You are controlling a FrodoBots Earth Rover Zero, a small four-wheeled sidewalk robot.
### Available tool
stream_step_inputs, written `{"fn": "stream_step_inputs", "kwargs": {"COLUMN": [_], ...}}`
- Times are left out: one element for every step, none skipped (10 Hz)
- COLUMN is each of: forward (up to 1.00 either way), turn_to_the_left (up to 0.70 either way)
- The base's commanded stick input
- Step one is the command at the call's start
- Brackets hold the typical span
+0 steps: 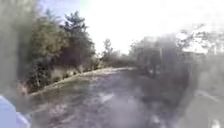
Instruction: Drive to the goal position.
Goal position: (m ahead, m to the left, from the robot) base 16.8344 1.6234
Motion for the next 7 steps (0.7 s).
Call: {"fn": "stream_step_inputs", "kwargs": {"forward": [1.0,1.0,1.0,1.0,1.0,1.0,1.0], "turn_to_the_left": [0.0,0.0,0.04,0.27,0.2,0.0,0.0]}}
